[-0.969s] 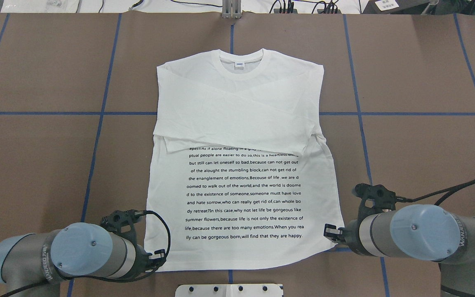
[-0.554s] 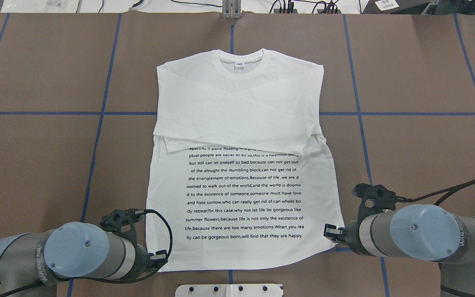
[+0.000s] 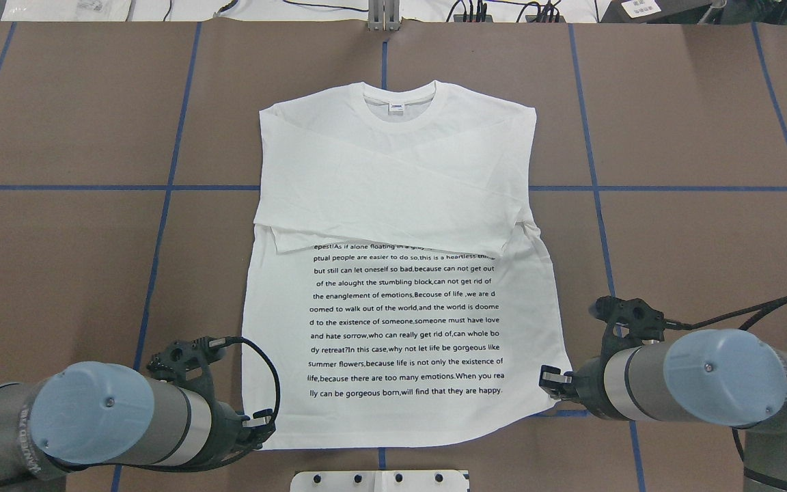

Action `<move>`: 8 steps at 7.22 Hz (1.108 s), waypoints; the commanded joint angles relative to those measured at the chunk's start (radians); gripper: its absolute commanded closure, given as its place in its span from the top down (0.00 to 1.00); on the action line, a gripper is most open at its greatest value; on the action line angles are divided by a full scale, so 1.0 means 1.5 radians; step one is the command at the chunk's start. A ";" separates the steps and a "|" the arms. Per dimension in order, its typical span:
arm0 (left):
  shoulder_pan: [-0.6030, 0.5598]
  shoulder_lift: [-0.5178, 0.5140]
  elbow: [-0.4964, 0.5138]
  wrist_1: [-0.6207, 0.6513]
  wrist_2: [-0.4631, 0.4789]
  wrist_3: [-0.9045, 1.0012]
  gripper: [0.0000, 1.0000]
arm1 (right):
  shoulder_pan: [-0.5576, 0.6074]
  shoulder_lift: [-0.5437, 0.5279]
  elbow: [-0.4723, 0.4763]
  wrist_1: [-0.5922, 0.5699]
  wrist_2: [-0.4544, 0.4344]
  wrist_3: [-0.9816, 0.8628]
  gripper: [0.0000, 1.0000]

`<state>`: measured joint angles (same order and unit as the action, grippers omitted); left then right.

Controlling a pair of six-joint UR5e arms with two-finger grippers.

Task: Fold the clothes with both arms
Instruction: 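Lift the hem with both grippers and fold it toward the collar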

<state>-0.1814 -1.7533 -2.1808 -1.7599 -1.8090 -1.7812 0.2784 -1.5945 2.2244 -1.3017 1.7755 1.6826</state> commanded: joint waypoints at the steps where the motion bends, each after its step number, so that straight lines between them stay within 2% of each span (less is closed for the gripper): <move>1: -0.001 0.005 -0.074 0.058 -0.002 -0.002 0.00 | 0.013 -0.028 0.048 0.001 0.043 -0.002 0.00; 3: 0.009 0.010 -0.111 0.072 -0.004 -0.003 0.00 | 0.018 -0.083 0.126 -0.001 0.146 -0.002 0.00; 4: 0.026 0.013 -0.137 0.098 -0.006 -0.004 0.00 | 0.016 -0.103 0.151 -0.001 0.158 -0.002 0.00; 6: 0.059 0.015 -0.192 0.172 -0.006 -0.010 0.00 | 0.012 -0.107 0.160 -0.001 0.229 -0.002 0.00; 8: 0.062 0.009 -0.197 0.174 -0.007 -0.033 0.00 | 0.010 -0.100 0.155 -0.001 0.232 -0.002 0.00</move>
<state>-0.0934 -1.7335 -2.4697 -1.5080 -1.8181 -1.8181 0.2907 -1.7498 2.4608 -1.3039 2.1126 1.6797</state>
